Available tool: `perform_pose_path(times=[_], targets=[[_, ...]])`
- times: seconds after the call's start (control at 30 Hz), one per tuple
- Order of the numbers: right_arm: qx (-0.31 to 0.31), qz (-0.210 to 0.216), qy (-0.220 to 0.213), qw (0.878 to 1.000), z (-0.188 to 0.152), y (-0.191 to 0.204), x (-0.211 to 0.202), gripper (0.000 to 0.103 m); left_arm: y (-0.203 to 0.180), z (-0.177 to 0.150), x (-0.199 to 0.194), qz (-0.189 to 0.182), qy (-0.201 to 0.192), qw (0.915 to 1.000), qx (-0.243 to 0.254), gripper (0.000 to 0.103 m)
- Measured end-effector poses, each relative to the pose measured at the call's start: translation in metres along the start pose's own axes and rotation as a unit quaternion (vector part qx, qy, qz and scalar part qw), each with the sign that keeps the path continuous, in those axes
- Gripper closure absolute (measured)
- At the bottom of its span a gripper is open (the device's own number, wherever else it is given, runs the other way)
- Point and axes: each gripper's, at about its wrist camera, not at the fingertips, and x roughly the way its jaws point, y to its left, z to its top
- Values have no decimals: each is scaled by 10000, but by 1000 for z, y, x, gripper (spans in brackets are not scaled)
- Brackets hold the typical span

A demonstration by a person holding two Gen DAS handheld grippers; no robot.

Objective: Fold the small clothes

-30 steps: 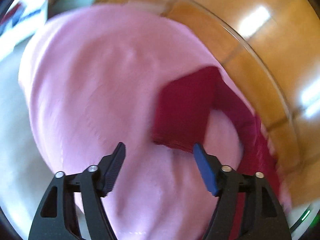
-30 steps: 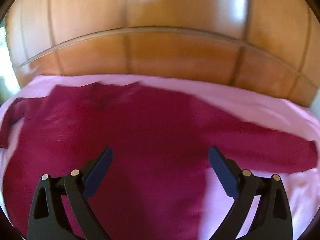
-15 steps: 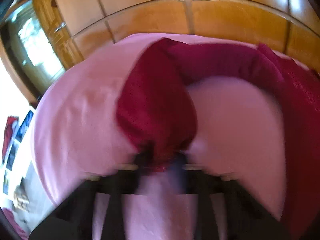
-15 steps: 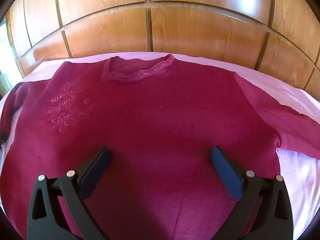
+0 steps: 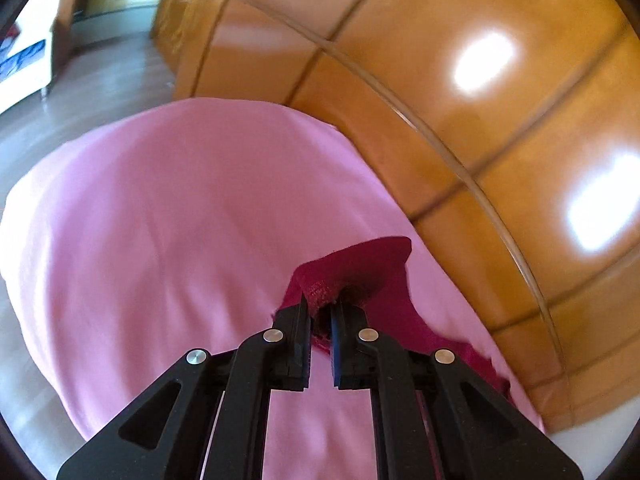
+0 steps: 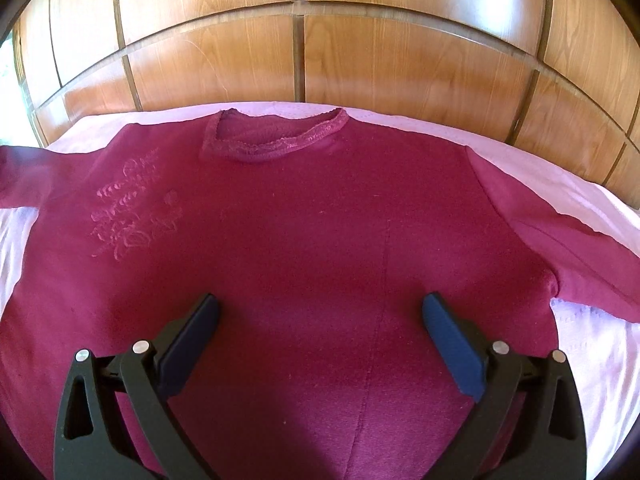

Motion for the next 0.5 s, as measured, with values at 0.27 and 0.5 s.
perform_pose_path(times=[0.27,0.5], targets=[[-59,-67,-1,10000,-1,2,2,2,32,32,74,1702,347,9848,-83,97],[-49,-37,0,10000,-2,0,2,2,41,1,74,2588,36,9659,-99,24]])
